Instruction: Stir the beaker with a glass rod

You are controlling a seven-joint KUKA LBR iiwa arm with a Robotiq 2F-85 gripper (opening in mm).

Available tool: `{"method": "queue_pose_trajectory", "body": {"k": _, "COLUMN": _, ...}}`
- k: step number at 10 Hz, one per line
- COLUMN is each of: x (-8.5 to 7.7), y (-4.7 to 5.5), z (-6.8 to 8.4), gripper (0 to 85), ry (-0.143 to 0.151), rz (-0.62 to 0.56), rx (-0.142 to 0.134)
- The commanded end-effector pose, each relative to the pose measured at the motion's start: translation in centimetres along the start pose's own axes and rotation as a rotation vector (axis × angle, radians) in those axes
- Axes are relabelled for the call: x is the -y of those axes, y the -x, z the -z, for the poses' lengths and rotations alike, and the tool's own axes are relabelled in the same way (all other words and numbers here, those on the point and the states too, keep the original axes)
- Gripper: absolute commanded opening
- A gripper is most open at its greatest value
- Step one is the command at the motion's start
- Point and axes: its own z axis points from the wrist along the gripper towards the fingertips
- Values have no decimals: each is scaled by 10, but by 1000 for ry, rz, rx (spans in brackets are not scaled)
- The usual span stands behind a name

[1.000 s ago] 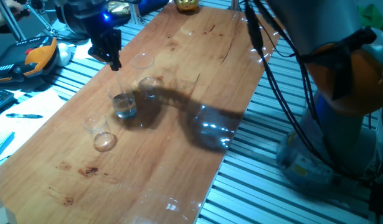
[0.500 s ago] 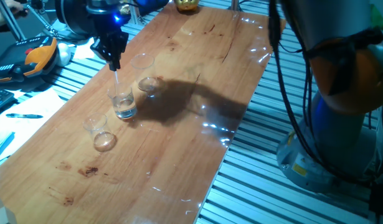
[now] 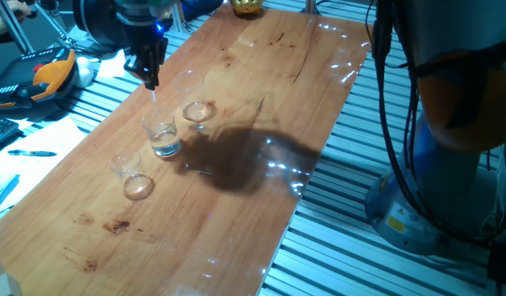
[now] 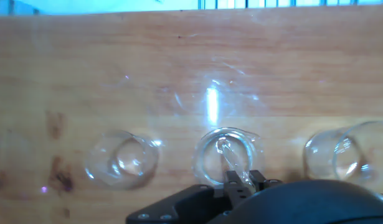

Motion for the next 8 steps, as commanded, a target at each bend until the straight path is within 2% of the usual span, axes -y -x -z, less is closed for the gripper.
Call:
{"method": "queue_pose_trajectory", "body": {"k": 1, "x": 0, "y": 0, "z": 2, "gripper": 0, "ry": -53, "rz": 209, "rx": -14}}
{"method": "queue_pose_trajectory", "body": {"k": 2, "x": 0, "y": -1, "z": 4, "gripper": 0, "ry": -67, "rz": 221, "rx": -52}}
{"method": "queue_pose_trajectory", "body": {"k": 3, "x": 0, "y": -1, "z": 5, "gripper": 0, "ry": -69, "rz": 225, "rx": -98}}
{"method": "queue_pose_trajectory", "body": {"k": 4, "x": 0, "y": -2, "z": 5, "gripper": 0, "ry": -58, "rz": 208, "rx": -154}}
{"method": "queue_pose_trajectory", "body": {"k": 5, "x": 0, "y": -2, "z": 3, "gripper": 0, "ry": -6, "rz": 131, "rx": -211}}
{"method": "queue_pose_trajectory", "body": {"k": 6, "x": -1, "y": -2, "z": -1, "gripper": 0, "ry": 45, "rz": 57, "rx": -222}}
{"method": "queue_pose_trajectory", "body": {"k": 7, "x": -2, "y": -2, "z": -4, "gripper": 0, "ry": 86, "rz": -14, "rx": -217}}
{"method": "queue_pose_trajectory", "body": {"k": 8, "x": -2, "y": -1, "z": -6, "gripper": 0, "ry": 104, "rz": -54, "rx": -179}}
